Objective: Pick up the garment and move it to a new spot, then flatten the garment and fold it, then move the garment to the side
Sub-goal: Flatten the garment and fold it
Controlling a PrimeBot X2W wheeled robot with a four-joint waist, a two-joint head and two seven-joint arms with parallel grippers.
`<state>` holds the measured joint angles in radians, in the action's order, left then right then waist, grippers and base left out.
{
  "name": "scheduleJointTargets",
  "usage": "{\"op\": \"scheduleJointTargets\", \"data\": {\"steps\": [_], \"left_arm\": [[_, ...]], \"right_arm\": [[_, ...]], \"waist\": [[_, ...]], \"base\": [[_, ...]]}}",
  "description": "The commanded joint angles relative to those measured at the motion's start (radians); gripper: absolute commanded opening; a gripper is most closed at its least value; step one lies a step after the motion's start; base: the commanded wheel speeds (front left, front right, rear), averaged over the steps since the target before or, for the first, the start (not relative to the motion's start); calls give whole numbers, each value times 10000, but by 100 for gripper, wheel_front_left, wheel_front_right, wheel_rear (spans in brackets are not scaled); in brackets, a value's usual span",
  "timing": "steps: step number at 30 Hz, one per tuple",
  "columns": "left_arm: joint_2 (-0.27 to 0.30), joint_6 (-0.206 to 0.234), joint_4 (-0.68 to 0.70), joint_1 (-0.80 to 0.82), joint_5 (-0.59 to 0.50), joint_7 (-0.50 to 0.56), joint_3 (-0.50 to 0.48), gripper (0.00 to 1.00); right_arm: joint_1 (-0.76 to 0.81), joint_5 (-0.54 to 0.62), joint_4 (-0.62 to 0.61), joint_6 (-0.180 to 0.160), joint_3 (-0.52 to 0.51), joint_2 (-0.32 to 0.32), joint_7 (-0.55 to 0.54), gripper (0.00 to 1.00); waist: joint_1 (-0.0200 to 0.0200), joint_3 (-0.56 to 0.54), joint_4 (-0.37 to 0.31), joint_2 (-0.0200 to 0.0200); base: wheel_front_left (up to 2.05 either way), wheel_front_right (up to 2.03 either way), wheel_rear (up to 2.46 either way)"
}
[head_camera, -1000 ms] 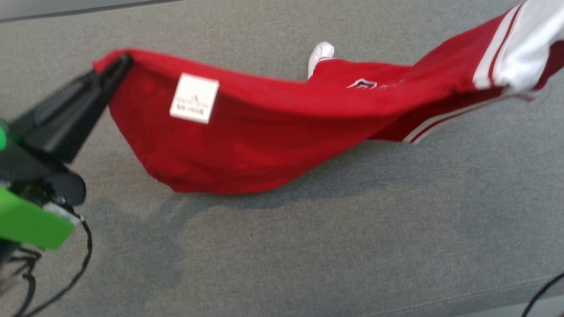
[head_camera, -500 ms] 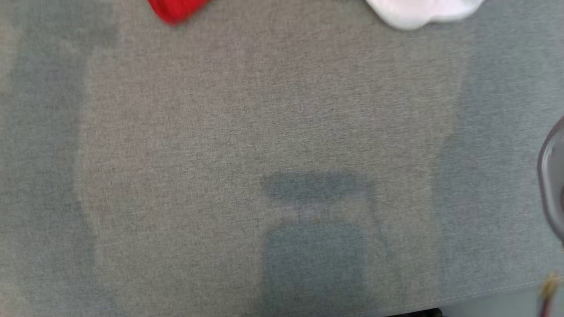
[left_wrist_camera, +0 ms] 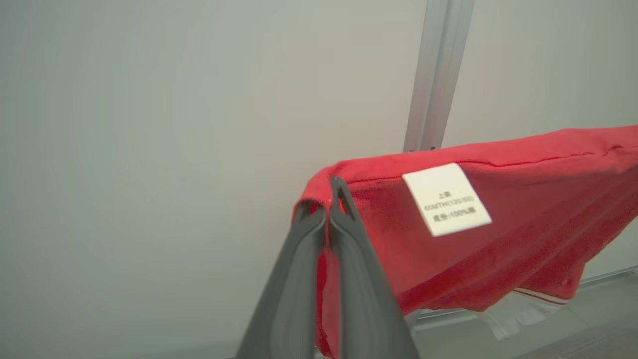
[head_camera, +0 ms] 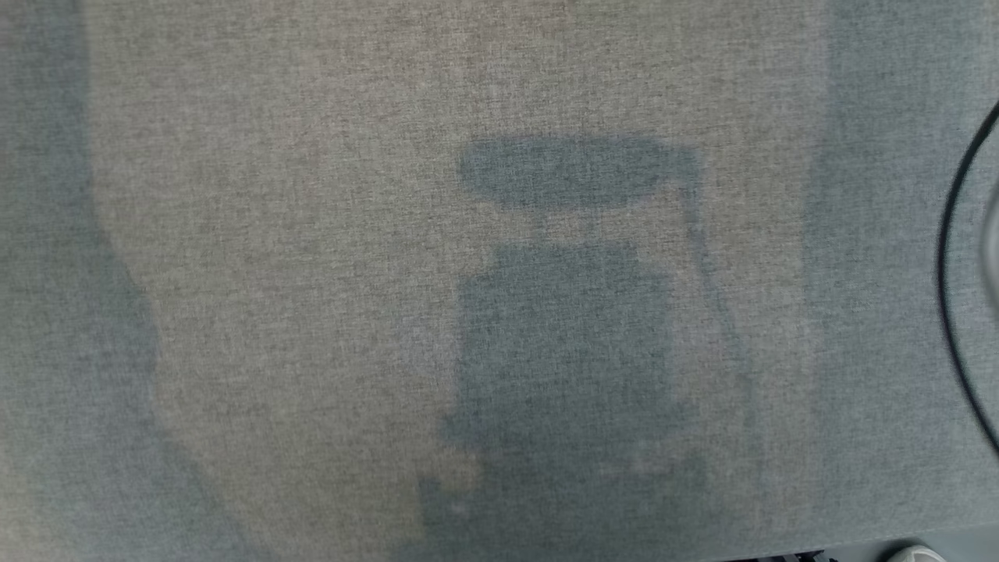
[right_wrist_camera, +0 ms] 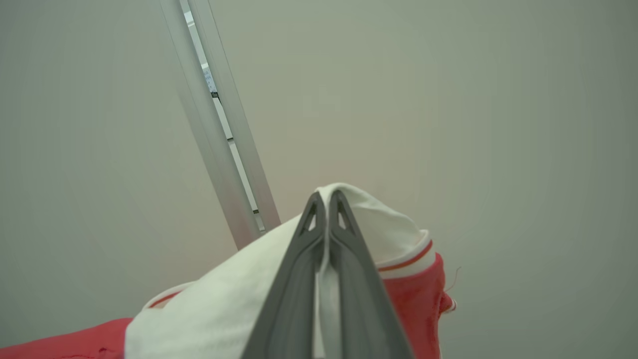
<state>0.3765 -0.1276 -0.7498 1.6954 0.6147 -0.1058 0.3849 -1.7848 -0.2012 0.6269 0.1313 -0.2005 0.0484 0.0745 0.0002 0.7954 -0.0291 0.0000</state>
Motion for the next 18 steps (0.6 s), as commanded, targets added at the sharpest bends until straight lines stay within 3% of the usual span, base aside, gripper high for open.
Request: {"op": "scheduleJointTargets", "data": {"steps": [1,5,9,13,14,18], "left_arm": [[148,-43,-101,-687,239,-106,595,0],[915,-23,418,-1905,1285,-203,2038,0],[2101,-23,1581,-3190,2341,-251,3264,0],[3188,-24,2868,-5167,3221,-251,4438,0],[3188,-24,2868,-5167,3221,-251,4438,0],[3898,24,3816,-7275,3625,-760,5073,0]], "right_arm": [[761,-313,153,-11,364,59,162,0],[2564,-1132,-109,-6,1689,473,259,0],[4718,-2089,-1134,-6,2906,1355,16,0],[7531,-2991,-2345,-6,3569,2167,-549,0],[7531,-2991,-2345,-6,3569,2167,-549,0],[10522,-3780,-3760,-6,3559,2643,-1174,0]], "waist": [[-2,-24,-85,0],[-2,-358,-188,0],[-2,-866,-277,0],[-2,-2042,-310,0],[-2,-2042,-310,0],[-2,-3345,-298,0]], "base": [[0,0,0],[0,0,0],[0,0,0],[0,0,0],[0,0,0],[0,0,0]]}}
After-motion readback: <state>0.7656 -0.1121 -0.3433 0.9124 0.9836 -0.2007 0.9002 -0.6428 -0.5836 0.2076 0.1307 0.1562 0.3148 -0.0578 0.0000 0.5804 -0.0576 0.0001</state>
